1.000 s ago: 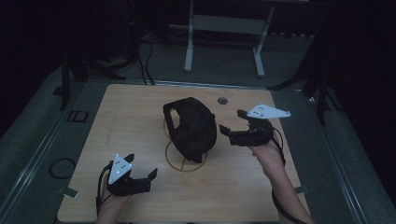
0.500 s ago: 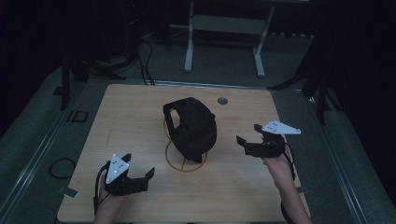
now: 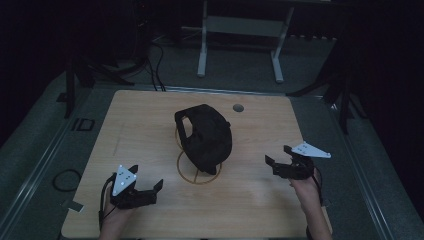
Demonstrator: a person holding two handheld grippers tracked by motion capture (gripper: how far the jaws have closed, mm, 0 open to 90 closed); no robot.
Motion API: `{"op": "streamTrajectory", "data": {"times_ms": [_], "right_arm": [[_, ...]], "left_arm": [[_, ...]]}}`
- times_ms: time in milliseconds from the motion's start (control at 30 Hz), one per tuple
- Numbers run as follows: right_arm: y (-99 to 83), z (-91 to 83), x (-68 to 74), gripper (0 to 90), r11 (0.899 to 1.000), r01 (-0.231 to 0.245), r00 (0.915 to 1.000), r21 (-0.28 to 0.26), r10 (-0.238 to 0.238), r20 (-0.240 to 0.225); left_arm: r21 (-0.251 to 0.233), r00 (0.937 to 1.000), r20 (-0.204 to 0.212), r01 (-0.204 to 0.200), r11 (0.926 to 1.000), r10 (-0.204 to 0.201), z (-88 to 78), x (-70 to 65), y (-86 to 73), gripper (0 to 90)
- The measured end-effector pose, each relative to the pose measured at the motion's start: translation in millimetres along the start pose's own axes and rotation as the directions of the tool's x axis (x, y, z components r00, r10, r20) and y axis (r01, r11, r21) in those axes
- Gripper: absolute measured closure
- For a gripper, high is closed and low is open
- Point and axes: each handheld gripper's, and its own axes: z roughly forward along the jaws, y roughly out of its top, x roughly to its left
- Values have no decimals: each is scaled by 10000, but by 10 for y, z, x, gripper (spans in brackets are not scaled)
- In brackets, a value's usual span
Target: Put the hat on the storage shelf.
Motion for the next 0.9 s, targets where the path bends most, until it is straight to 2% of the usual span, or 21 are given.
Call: {"op": "streamTrajectory", "data": {"times_ms": [67, 233, 567, 633, 900], "right_arm": [[-36, -3, -19, 138, 10000, -39, 10000, 28, 39, 64], [-271, -15, -142, 138, 9986, -402, 9984, 345, 388, 405], [-620, -137, -318, 140, 9931, -1009, 9893, 591, 939, 1119], [-655, -176, -340, 140, 9915, -1185, 9864, 538, 1113, 1210], [-688, -271, -344, 140, 9902, -1376, 9813, 249, 1328, 1396]], "left_arm": [[26, 10000, 16, 27, 10000, -27, 3, 4, -4, 29], [142, 10000, -14, 37, 9999, -37, 19, 22, -24, 29], [356, 9998, 94, 193, 9992, -196, 51, 32, -50, 29], [377, 9997, 109, 222, 9990, -226, 54, 35, -51, 29], [388, 9996, 139, 230, 9990, -236, 56, 34, -55, 29]]}}
